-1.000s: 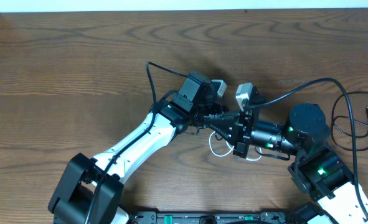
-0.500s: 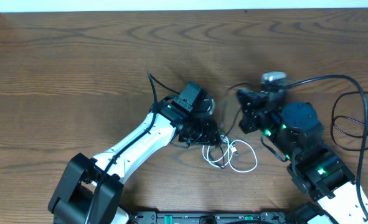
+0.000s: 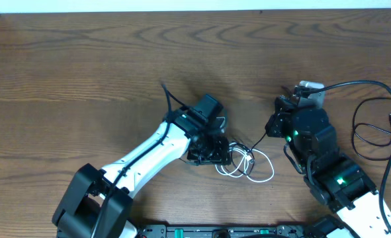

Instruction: Untangle cables

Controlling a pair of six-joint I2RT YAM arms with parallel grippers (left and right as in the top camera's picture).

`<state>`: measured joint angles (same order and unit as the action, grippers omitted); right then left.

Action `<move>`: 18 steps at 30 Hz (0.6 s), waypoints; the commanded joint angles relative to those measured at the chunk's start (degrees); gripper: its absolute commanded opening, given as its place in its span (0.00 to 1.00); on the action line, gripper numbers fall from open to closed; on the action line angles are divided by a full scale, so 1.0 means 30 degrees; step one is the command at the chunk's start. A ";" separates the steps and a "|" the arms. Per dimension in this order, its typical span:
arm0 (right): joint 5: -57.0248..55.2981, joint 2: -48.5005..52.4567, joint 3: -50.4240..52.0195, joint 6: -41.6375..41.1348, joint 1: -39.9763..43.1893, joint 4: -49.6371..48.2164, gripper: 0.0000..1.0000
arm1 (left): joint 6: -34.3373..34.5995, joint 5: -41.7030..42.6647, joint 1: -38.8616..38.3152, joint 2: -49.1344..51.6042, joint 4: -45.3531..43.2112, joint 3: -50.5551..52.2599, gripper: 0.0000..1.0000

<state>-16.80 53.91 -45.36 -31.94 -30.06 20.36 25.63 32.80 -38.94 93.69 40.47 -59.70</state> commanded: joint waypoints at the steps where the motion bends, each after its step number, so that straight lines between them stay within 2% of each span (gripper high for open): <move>1: -0.0124 0.0299 -0.0204 -0.0925 0.0153 0.0058 0.01 | -0.0168 -0.0175 -0.0627 0.0219 -0.0291 0.0226 0.46; 3: 0.0583 0.0430 -0.0204 -0.0925 0.0153 0.0000 0.01 | -0.0153 -0.0554 -0.0984 0.0219 -0.0809 0.0226 0.46; 7: 0.1239 0.0495 -0.0204 -0.0918 0.0153 -0.0058 0.01 | 0.0430 -0.4044 -0.1413 0.0219 -0.1144 0.0226 0.47; 11: 0.1224 0.0495 -0.0204 -0.0918 0.0153 -0.0029 0.01 | 0.0925 -0.5989 -0.1370 0.0219 -0.1173 0.0226 0.46; 18: 0.1224 0.0495 -0.0204 -0.0918 0.0153 0.0000 0.01 | 0.0933 -0.6076 -0.1377 0.0219 -0.2186 0.0226 0.50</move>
<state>-13.26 55.35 -45.36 -33.98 -29.85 20.34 27.90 16.45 -43.18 93.69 34.50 -59.59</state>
